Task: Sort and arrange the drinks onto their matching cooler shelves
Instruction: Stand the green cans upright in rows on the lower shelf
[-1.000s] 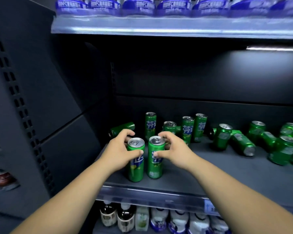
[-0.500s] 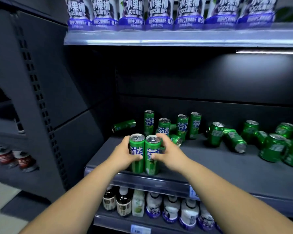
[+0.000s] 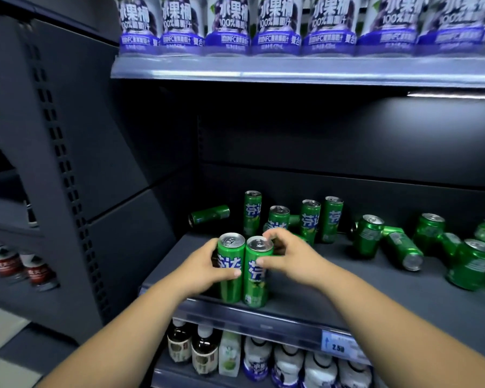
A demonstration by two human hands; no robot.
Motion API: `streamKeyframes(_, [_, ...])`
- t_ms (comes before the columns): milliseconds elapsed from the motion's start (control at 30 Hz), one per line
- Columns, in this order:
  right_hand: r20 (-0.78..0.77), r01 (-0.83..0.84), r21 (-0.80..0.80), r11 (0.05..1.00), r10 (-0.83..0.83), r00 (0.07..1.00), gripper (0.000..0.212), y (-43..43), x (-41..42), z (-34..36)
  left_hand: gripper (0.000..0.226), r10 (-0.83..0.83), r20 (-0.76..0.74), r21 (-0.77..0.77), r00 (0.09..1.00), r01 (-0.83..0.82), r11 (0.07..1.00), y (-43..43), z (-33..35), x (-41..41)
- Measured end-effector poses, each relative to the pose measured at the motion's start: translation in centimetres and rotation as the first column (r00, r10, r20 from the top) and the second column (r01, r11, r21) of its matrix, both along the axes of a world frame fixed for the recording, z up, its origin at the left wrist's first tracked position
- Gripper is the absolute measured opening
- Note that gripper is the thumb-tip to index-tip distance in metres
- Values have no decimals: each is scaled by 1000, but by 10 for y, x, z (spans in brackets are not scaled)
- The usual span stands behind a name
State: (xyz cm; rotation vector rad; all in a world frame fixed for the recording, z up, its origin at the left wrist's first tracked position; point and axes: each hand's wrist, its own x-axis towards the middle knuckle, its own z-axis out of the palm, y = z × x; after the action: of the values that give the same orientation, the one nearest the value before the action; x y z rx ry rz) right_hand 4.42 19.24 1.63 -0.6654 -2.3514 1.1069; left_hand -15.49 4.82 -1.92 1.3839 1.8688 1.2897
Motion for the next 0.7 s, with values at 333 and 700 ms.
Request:
streamKeyframes(333, [-8,80,189,979,-79,997,46,70,-40,70,59,107,-41,36,993,-106,994,56,31,-85])
streamKeyframes(700, [201,66,244,967,-117,973,49,139,-110,73,52,280,-242,-74,929,-306,949,133,9,-157])
